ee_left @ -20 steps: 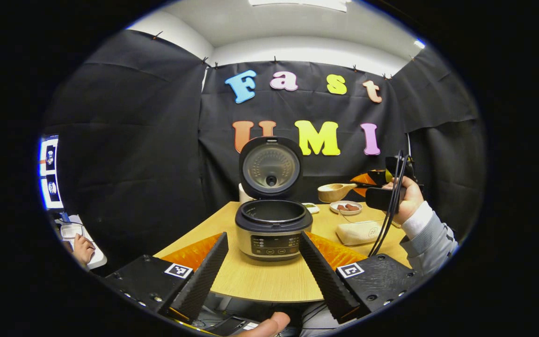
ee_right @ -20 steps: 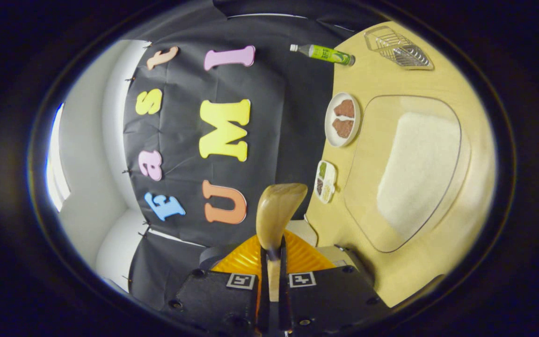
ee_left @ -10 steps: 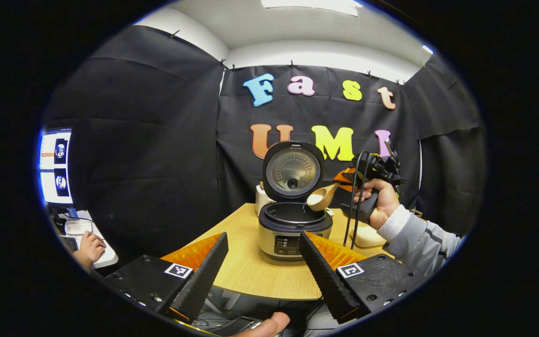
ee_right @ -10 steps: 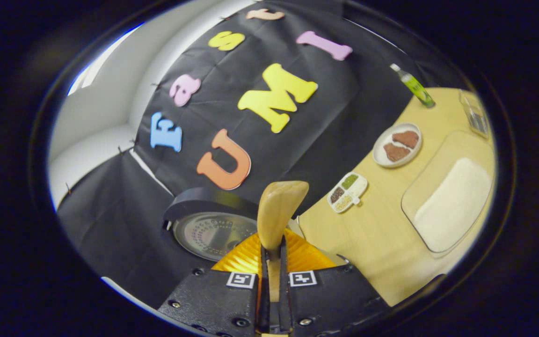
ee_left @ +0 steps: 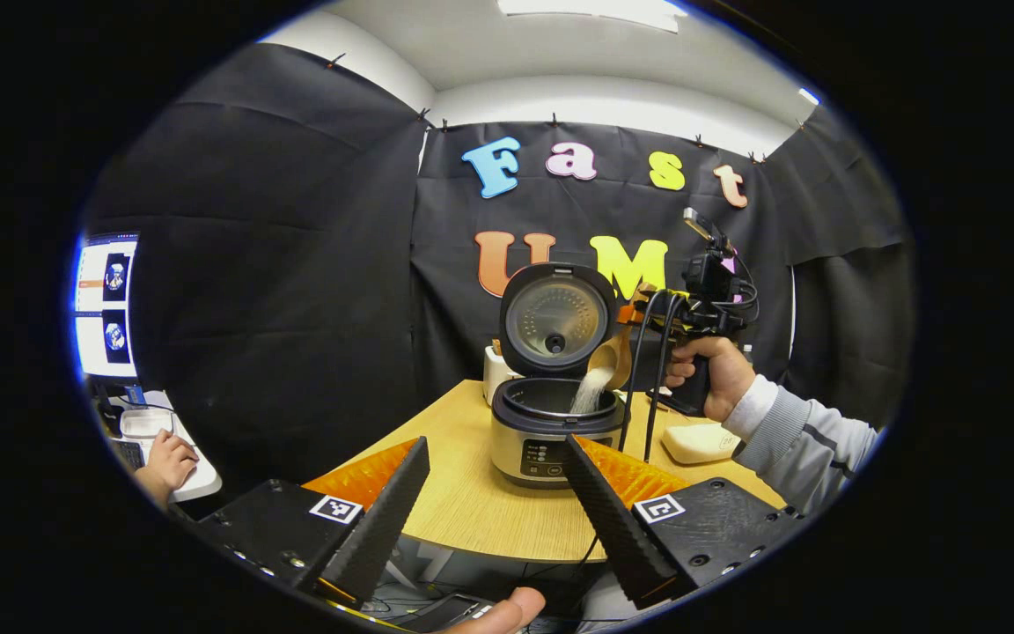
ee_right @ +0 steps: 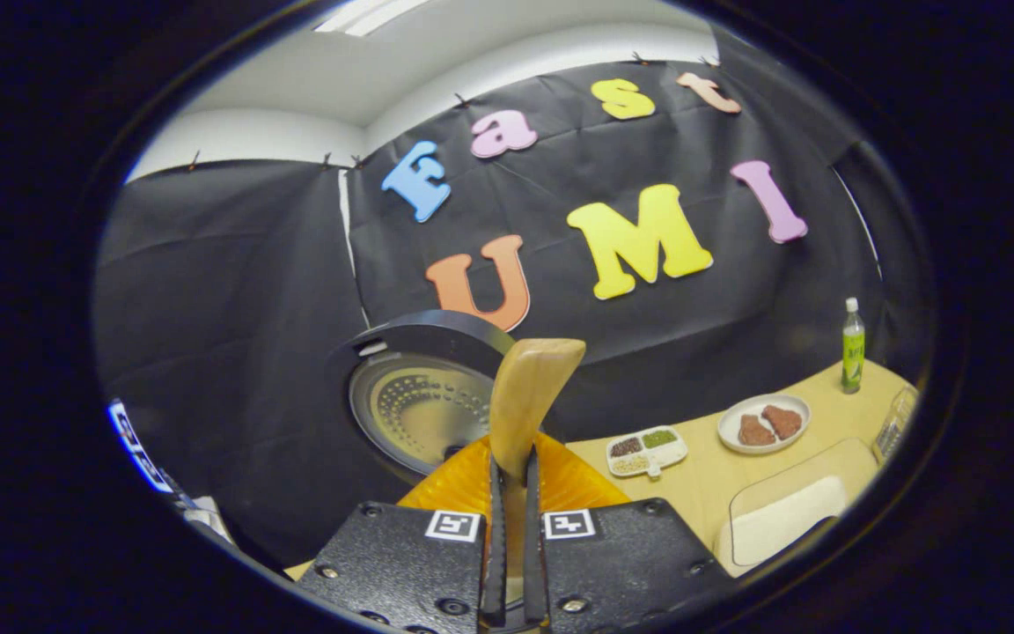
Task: Close the left gripper, press the button to open the rice cooker; take a wooden spoon from the chopstick holder with the right hand, scoop a spoonful of rice and pour it into the rice cooker, then put the wooden spoon back into the chopstick holder.
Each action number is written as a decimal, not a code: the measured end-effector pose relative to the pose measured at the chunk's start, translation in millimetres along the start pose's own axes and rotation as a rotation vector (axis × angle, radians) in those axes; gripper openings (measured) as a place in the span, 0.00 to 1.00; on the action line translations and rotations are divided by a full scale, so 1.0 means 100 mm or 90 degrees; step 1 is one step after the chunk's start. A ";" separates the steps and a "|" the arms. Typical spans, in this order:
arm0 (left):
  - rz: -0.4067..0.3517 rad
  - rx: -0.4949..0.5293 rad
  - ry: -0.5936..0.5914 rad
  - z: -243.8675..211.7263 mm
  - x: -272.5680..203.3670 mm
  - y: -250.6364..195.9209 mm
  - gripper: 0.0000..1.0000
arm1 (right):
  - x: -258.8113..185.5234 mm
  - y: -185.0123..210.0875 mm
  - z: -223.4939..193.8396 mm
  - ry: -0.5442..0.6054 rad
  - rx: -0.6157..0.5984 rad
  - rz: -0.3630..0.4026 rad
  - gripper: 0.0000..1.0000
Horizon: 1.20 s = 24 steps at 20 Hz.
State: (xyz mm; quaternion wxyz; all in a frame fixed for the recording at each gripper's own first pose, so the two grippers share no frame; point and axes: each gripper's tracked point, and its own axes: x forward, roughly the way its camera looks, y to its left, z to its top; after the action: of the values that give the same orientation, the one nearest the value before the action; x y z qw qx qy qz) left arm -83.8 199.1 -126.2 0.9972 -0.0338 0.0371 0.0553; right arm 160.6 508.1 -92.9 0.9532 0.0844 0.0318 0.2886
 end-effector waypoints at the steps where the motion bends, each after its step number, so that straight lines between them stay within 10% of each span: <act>1: 0.000 0.000 0.000 -0.01 -0.01 0.00 0.97 | -0.02 0.10 -0.01 -0.004 -0.029 0.021 0.13; 11: 0.000 0.000 0.004 0.00 0.00 -0.06 0.96 | -0.08 0.57 -0.30 0.001 -0.271 0.078 0.13; 24: -0.008 0.000 0.003 0.10 0.00 -0.35 0.96 | -0.57 -0.10 0.27 -0.051 -0.268 0.027 0.13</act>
State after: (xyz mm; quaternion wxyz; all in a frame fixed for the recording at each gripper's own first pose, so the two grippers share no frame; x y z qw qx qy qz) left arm -79.2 165.2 -113.6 0.9975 -0.0342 0.0394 0.0486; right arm 121.5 464.2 -67.8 0.9440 -0.1046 -0.0691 0.3051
